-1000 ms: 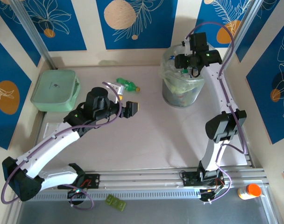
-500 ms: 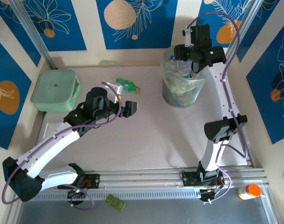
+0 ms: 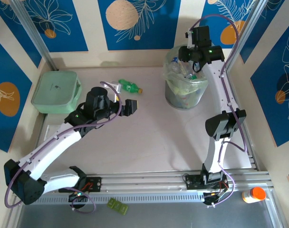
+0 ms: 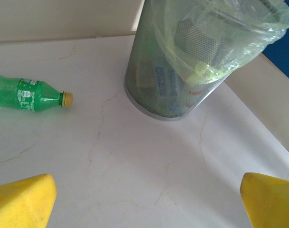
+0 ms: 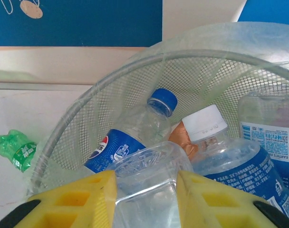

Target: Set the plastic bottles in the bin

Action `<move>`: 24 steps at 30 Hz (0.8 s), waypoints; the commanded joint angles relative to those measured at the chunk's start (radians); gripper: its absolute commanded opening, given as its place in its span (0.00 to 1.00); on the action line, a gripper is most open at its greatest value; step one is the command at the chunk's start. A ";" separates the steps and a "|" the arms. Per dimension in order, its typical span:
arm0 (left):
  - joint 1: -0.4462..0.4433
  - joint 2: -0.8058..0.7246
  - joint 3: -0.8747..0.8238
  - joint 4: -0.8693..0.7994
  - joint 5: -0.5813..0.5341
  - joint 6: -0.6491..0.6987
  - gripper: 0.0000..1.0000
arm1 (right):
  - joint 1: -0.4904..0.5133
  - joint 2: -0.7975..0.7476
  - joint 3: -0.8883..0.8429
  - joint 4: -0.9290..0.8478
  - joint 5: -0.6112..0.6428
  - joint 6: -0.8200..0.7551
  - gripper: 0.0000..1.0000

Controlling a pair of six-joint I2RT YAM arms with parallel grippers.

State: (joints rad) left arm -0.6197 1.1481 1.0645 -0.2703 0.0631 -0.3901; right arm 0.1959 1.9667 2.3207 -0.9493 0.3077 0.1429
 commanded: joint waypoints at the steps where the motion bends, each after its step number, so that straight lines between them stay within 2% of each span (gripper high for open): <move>1: 0.022 0.008 0.025 -0.011 -0.042 -0.059 0.99 | 0.006 -0.049 -0.047 -0.057 -0.008 0.009 0.38; 6: 0.030 0.085 0.141 -0.148 -0.159 -0.215 0.99 | 0.020 -0.158 -0.051 -0.038 -0.024 0.023 0.47; 9: 0.034 0.155 0.226 -0.232 -0.252 -0.364 0.99 | 0.040 -0.225 -0.067 -0.028 -0.015 0.035 0.56; 12: 0.059 0.256 0.342 -0.333 -0.296 -0.512 0.99 | 0.064 -0.300 -0.107 -0.018 -0.011 0.064 0.62; 14: 0.082 0.330 0.413 -0.394 -0.324 -0.611 0.99 | 0.088 -0.372 -0.192 0.009 0.013 0.095 0.63; 20: 0.181 0.575 0.614 -0.549 -0.283 -0.840 0.99 | 0.159 -0.657 -0.568 0.149 -0.007 0.109 0.64; 24: 0.214 0.762 0.798 -0.629 -0.279 -0.874 0.99 | 0.166 -0.839 -0.790 0.200 -0.118 0.140 0.64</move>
State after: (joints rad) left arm -0.4252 1.8301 1.7618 -0.7727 -0.2085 -1.1675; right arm 0.3580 1.2140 1.6192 -0.8185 0.2726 0.2474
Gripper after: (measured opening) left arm 0.994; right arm 0.642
